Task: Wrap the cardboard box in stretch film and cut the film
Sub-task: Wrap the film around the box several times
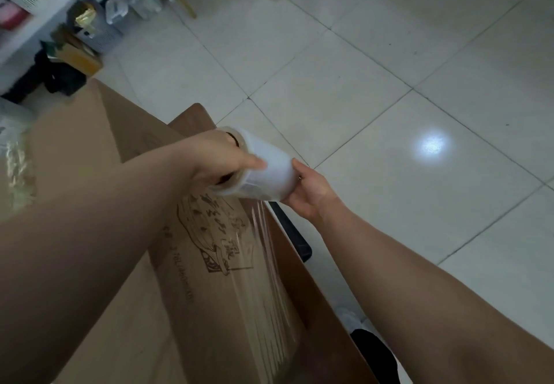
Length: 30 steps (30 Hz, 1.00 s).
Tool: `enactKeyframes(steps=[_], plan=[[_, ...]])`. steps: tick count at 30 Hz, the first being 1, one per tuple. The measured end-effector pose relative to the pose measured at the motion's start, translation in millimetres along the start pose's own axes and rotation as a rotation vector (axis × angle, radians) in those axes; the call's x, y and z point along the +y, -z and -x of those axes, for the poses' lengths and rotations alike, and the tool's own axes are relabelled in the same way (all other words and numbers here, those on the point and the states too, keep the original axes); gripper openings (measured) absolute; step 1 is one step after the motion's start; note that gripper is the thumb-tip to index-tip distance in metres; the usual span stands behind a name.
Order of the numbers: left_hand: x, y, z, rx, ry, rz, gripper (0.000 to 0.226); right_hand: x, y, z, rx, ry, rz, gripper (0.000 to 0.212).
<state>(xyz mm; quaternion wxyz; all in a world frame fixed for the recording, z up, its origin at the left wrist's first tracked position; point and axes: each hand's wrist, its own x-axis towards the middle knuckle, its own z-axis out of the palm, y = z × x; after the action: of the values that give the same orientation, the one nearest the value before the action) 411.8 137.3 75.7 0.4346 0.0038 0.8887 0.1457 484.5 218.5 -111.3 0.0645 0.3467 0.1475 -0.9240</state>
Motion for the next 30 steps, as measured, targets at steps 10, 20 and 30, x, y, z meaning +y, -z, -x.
enactKeyframes(steps=[10, 20, 30], plan=[[1.1, 15.7, -37.7, 0.032, 0.100, 0.367, 0.050, -19.5, -18.6, -35.3, -0.021, -0.113, 0.063, 0.033], [2.7, 43.3, -45.6, 0.158, 0.109, -0.118, 0.043, -40.2, -49.0, -81.3, -0.089, -0.276, 0.303, 0.028], [10.5, 61.9, -71.0, 0.267, 0.226, 0.441, 0.032, -37.2, -57.9, -103.7, -0.100, -0.331, 0.180, 0.031]])
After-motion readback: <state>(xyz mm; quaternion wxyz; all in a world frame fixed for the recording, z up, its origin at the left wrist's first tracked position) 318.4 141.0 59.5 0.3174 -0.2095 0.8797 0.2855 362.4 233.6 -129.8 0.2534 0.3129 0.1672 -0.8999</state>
